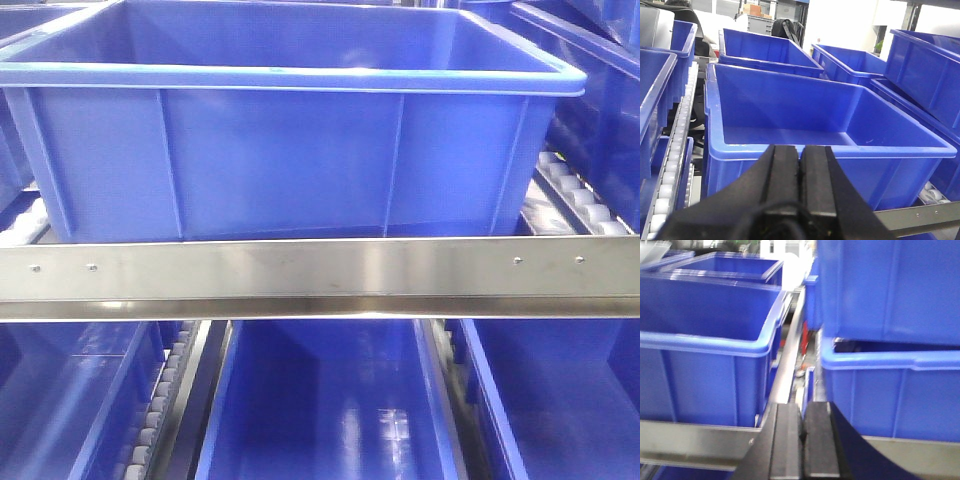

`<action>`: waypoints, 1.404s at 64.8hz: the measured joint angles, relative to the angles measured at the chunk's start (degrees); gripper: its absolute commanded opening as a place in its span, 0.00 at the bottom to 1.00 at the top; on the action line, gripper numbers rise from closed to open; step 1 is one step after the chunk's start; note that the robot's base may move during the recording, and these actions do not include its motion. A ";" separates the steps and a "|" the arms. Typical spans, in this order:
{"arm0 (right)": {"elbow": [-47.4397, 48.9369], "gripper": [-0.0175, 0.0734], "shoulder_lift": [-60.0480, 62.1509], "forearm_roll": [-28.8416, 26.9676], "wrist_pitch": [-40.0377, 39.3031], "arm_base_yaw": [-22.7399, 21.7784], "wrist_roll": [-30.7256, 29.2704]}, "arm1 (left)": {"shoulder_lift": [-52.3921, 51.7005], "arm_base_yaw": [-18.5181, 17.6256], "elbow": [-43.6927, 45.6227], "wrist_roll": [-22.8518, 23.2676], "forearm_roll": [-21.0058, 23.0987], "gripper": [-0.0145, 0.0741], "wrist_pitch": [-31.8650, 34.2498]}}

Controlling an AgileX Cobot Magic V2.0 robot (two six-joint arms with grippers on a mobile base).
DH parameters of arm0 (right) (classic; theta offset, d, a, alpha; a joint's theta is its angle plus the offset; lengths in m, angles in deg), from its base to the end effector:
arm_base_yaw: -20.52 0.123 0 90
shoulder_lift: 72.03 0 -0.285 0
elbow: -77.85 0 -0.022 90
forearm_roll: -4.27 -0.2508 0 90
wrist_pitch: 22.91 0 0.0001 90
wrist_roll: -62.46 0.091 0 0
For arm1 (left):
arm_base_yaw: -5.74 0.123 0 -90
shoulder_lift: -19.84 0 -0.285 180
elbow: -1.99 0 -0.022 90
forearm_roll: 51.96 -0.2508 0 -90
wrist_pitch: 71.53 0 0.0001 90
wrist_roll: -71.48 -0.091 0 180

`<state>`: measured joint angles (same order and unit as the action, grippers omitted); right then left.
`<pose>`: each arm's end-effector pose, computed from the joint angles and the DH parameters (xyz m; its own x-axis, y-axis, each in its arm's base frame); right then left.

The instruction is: Grab silver tray and place in blue box

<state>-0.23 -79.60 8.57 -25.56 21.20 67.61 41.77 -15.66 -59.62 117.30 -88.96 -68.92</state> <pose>0.0562 0.0010 0.2125 0.1215 0.0164 -0.9925 -0.0171 0.9997 0.0144 0.0664 -0.0287 0.2930 0.0767 -0.1952 -0.9778 0.4066 0.9015 -0.1481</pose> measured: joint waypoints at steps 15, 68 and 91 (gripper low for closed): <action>-0.92 0.25 0.36 -0.09 0.02 0.00 0.00 | 0.00 0.00 0.00 0.00 0.00 0.06 0.00; -0.92 0.25 0.36 -0.13 0.02 0.00 -0.10 | -2.03 1.33 0.00 -13.90 13.07 0.06 -5.10; -0.92 0.25 0.36 -0.13 0.02 0.00 -0.10 | -14.22 18.86 -9.94 -39.19 37.00 0.06 -4.99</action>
<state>-1.14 -79.24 8.44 -25.54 21.20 67.52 27.55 3.20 -69.56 78.11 -51.96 -73.91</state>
